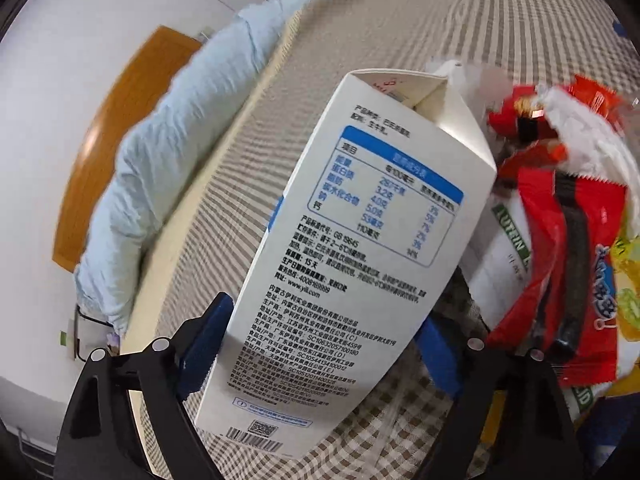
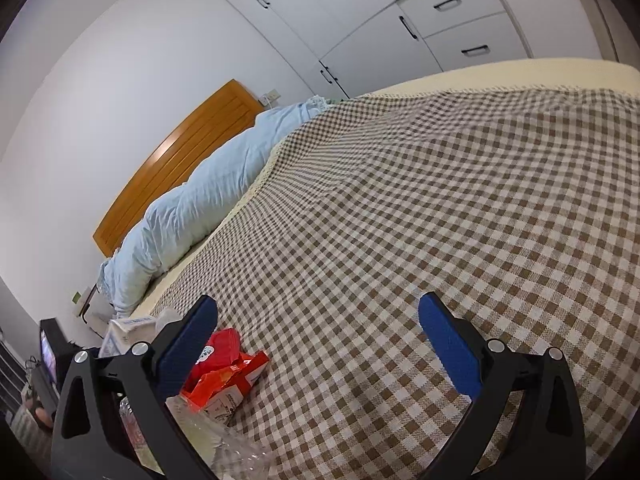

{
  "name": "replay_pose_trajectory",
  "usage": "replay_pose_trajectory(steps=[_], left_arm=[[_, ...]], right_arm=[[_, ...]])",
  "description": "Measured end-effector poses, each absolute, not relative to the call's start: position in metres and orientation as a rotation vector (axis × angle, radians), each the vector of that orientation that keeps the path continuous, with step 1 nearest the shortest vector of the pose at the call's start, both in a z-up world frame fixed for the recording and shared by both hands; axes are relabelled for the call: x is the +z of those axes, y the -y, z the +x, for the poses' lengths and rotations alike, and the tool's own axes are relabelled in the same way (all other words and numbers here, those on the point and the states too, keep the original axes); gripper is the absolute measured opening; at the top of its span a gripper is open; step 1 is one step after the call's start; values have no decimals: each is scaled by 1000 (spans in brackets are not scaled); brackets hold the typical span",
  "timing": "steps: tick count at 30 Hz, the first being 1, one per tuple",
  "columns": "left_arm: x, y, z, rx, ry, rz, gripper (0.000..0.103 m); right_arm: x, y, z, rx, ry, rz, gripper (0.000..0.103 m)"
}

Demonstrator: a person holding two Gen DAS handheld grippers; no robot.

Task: Collect trash
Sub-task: 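Grasp the white milk carton with the left tool and lift it, then grasp the clear plastic clamshell box with the right tool while left holds carton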

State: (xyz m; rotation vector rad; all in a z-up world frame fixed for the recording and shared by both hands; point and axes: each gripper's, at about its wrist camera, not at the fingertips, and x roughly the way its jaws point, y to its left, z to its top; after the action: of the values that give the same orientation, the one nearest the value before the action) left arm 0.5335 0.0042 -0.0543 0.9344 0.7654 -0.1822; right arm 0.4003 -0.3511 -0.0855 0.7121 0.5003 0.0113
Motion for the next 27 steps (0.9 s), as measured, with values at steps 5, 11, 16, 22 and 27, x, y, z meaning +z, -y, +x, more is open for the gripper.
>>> replay_pose_trajectory(steps=[5, 11, 16, 22, 27], left_arm=[[-25, 0, 516, -123, -634, 917, 80], [23, 5, 491, -102, -525, 817, 74], [59, 9, 458, -113, -470, 685, 73], [93, 11, 409, -123, -417, 573, 73], [106, 22, 366, -126, -404, 491, 73]], right_arm=[[-91, 354, 406, 6, -522, 734, 97], [-98, 361, 410, -16, -535, 767, 97], [-99, 367, 406, -63, -519, 776, 97], [-86, 363, 384, -47, -503, 725, 97], [-74, 353, 352, 16, -555, 695, 97]])
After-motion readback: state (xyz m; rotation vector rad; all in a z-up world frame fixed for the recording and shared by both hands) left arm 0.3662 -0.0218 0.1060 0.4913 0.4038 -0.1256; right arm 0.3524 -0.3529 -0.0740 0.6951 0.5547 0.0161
